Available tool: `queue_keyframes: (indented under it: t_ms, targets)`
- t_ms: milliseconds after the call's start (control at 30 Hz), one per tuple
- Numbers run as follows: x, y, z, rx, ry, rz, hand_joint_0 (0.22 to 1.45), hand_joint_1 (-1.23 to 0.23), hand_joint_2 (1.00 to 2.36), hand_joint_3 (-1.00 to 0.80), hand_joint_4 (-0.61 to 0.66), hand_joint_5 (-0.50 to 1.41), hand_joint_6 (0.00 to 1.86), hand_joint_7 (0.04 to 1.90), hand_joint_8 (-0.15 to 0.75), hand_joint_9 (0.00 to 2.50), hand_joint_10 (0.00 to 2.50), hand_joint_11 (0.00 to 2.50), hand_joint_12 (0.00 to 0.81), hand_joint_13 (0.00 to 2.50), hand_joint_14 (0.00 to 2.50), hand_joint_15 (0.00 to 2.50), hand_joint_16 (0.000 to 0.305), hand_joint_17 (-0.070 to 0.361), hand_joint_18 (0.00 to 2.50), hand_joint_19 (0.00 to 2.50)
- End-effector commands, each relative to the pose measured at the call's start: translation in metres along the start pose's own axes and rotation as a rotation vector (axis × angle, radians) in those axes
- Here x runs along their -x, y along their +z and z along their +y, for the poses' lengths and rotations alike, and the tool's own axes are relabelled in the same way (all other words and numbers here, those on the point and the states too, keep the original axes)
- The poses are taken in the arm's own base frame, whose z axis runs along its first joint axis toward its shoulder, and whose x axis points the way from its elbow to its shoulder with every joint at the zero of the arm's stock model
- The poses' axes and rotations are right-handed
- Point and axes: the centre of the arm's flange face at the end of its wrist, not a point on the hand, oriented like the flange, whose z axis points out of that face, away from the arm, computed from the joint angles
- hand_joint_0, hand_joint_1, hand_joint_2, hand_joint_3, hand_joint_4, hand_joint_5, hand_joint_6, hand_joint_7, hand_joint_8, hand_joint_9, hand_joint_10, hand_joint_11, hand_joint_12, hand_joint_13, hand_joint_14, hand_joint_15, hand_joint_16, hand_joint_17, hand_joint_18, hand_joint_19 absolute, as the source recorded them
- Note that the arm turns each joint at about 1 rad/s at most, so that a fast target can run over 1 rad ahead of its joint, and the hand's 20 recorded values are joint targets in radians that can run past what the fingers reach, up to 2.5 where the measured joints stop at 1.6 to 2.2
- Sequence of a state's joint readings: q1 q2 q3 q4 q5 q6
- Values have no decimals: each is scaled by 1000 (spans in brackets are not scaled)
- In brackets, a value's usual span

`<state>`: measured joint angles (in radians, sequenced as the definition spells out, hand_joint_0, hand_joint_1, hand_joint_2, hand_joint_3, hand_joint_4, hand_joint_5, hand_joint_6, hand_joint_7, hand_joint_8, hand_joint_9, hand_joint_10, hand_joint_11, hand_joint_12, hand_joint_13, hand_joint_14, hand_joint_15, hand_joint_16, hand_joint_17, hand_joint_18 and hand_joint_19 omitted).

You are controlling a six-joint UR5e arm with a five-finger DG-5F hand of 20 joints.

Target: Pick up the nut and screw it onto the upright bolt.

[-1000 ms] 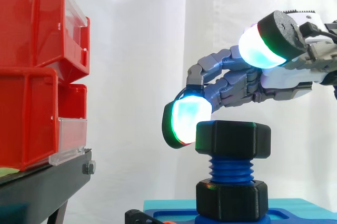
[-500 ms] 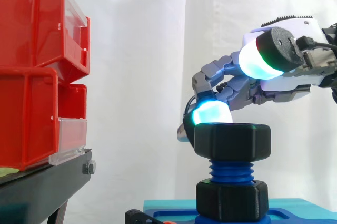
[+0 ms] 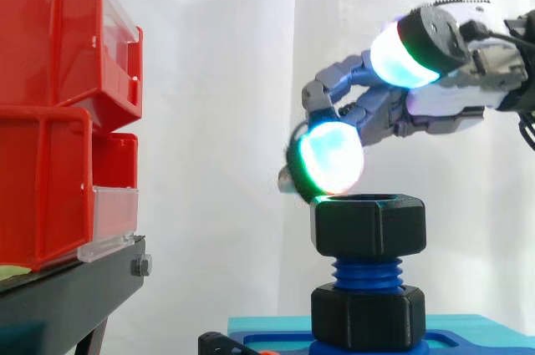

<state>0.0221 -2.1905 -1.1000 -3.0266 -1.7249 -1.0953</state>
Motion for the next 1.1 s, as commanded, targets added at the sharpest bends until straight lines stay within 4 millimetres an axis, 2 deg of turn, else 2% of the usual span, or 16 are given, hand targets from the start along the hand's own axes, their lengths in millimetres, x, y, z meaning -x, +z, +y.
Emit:
queue_keyframes:
  t_ms: [0,167,300,433,700,1067]
  targets:
    - [10,4,9,15,-3,-15,492,-256,1000,-500,183,-163,502,741,219,651,0,0,198,437,0,0,15,34,82,0]
    - [10,9,16,33,-5,-29,474,-230,1000,-500,112,-205,501,585,181,420,0,0,237,259,0,0,24,54,0,0]
    - [3,18,34,62,-2,-40,465,-209,1000,-500,85,-217,500,559,168,340,0,0,255,188,0,0,28,63,0,0]
    - [-4,20,38,66,0,-31,460,-194,1000,-500,82,-218,500,553,165,302,0,0,261,154,0,0,30,69,0,0]
    - [-37,14,29,57,17,11,459,-176,1000,-500,83,-213,500,552,164,285,0,0,265,132,0,0,32,71,0,0]
    - [-34,13,24,58,23,-5,459,-155,1000,-500,84,-213,500,552,163,245,0,0,268,107,0,0,32,73,0,0]
